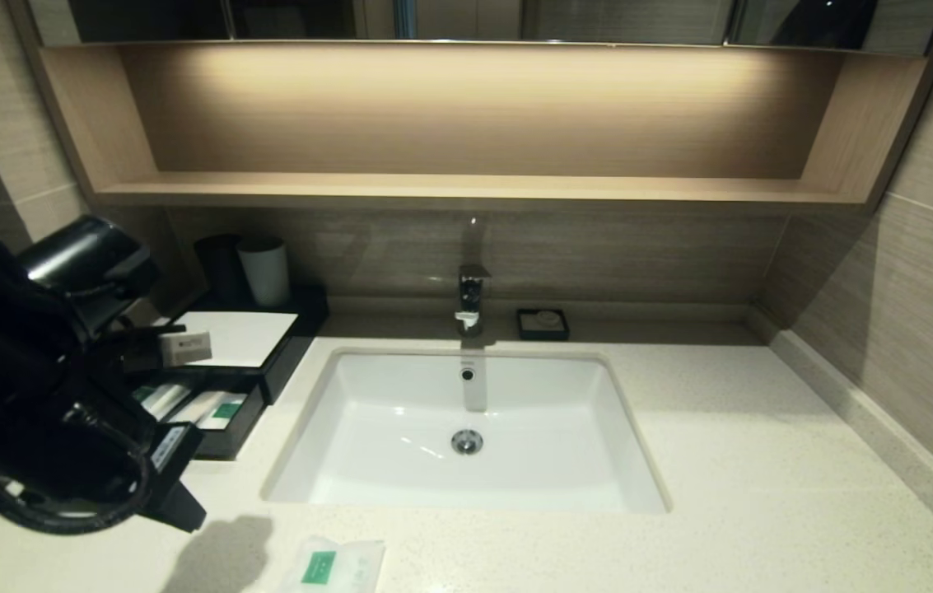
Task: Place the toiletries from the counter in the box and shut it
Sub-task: Pick up the bathroom toiletry
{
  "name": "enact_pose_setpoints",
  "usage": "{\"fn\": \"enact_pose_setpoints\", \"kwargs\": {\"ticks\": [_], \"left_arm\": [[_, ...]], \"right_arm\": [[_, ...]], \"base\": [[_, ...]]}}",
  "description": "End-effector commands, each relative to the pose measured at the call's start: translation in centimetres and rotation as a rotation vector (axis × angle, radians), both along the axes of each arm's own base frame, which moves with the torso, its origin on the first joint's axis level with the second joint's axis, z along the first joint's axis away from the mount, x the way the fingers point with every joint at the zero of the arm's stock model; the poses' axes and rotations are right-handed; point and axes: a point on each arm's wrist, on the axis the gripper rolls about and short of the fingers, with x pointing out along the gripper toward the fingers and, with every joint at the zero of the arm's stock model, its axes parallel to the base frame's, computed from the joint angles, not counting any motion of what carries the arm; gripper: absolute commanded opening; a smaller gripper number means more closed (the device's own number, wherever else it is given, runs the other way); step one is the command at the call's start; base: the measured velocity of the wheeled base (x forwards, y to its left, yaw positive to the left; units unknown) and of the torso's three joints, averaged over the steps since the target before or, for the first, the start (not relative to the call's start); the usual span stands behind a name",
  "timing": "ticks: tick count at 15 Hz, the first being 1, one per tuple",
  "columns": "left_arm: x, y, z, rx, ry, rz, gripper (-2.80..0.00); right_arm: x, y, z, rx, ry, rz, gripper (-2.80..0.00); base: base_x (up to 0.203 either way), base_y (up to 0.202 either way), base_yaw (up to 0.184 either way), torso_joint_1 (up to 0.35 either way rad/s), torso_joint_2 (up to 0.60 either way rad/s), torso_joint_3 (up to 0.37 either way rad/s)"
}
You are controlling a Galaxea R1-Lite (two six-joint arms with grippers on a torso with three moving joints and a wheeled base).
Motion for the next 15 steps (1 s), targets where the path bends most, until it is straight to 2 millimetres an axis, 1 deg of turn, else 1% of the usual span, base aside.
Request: {"fn": "enact_pose_setpoints", "kwargs": {"ticks": [1,5,7,9,11,15], "left_arm": [[-1.0,-1.4,0.0,0.039,-0.018,-0.014,-2.80],[-0.9,-4.1,-0.8,0.076,-0.030,-0.039,-2.80],[0.2,-5.0,-1.9,0.119,-0.020,-0.038,-2.80],[1.5,-5.8,-2.9,0.143,-0.008,-0.028,-2.80],[2.4,-6.4,-3.5,0.148,-0.001,-0.023,-2.80],[2.8,-7.5,-4.3,0.159,0.017,-0.054,-2.80]], "right_arm": [[0.0,0.0,0.0,0.000,0.001,0.000,-2.80],[0.0,0.0,0.0,0.000,0.001,0.000,-2.80],[0.0,0.0,0.0,0.000,0.001,0.000,-2.80],[0.0,0.0,0.0,0.000,0.001,0.000,-2.80],[0.0,0.0,0.0,0.000,0.001,0.000,-2.80],[0.0,0.0,0.0,0.000,0.001,0.000,-2.80]], "base": [[0.000,0.000,0.000,0.000,0.00,0.000],[0.000,0.000,0.000,0.000,0.00,0.000],[0.000,0.000,0.000,0.000,0.00,0.000],[0.000,0.000,0.000,0.000,0.00,0.000],[0.000,0.000,0.000,0.000,0.00,0.000],[0.000,0.000,0.000,0.000,0.00,0.000]]}}
